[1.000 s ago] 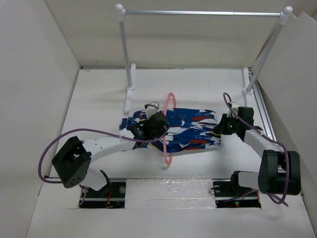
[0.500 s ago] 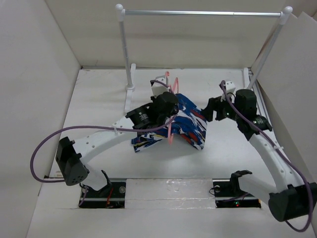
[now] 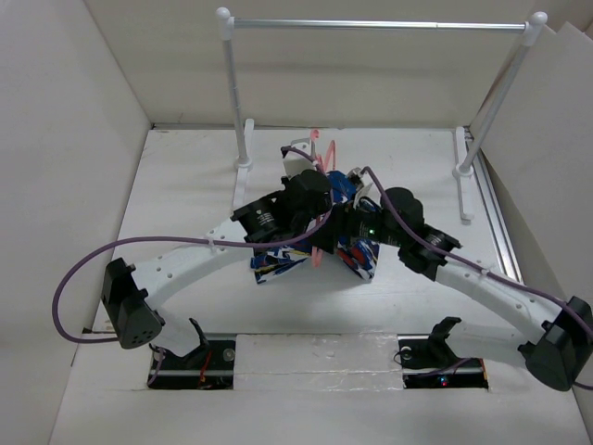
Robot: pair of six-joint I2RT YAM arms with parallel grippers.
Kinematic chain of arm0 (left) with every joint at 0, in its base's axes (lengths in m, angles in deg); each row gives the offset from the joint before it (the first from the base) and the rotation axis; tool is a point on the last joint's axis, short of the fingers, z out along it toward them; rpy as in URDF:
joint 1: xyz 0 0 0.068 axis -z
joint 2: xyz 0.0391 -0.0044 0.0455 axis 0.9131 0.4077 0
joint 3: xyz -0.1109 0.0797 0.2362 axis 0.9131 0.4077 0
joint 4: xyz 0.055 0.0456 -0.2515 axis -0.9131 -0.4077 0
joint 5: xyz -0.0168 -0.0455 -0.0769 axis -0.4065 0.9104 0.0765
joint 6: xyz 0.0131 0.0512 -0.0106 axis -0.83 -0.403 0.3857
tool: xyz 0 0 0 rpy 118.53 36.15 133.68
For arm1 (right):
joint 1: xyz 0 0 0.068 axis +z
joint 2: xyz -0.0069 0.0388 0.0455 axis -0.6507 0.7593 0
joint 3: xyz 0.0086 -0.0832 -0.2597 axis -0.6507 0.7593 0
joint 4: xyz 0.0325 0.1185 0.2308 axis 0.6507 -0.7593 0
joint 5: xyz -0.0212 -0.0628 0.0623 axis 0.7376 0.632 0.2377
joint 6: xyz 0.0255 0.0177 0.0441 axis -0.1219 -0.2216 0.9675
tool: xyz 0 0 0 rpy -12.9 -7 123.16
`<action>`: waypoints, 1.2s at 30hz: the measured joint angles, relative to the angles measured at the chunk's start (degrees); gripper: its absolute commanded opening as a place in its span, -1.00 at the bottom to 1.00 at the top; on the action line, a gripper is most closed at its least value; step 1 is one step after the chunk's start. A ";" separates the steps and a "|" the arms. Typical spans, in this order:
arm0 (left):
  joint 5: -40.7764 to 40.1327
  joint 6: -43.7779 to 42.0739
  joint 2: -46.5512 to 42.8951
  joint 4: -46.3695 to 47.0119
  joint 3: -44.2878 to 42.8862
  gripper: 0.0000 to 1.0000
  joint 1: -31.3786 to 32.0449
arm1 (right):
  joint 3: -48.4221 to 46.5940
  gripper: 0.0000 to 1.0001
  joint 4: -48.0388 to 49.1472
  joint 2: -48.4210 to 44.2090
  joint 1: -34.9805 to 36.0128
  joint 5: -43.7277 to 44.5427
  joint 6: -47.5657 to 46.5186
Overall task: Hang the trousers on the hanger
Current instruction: Place the hanger at the clothesline.
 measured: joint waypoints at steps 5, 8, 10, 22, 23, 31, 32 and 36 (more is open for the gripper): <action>0.92 0.09 -1.11 0.83 1.31 -1.00 -0.02 | 0.85 0.34 5.09 3.32 2.27 1.40 3.89; 1.62 0.15 -2.58 0.57 1.86 -1.00 0.00 | 2.01 -0.23 9.03 3.37 3.17 2.86 6.16; 1.51 0.00 -3.45 0.07 1.86 -1.00 0.00 | 2.58 -0.42 11.15 3.37 3.96 3.72 8.85; 2.80 -4.04 -5.46 -3.52 -8.41 -0.74 -0.48 | 3.15 -0.86 20.35 2.36 4.72 7.19 17.03; 3.41 -4.42 -4.87 -4.11 -10.14 -0.41 -0.55 | 2.71 -0.88 20.92 2.23 4.72 7.37 17.49; 13.46 -6.75 -1.55 0.42 -27.15 0.28 -2.03 | 0.92 -1.00 17.88 2.23 0.57 5.49 20.37; 14.21 -7.34 -1.66 1.07 -28.41 0.29 -2.01 | 0.85 -1.00 17.11 2.23 -0.63 4.87 20.74; 16.13 -9.07 -3.04 1.79 -30.32 0.28 -2.01 | -0.55 -1.00 13.62 2.19 -7.87 1.62 21.57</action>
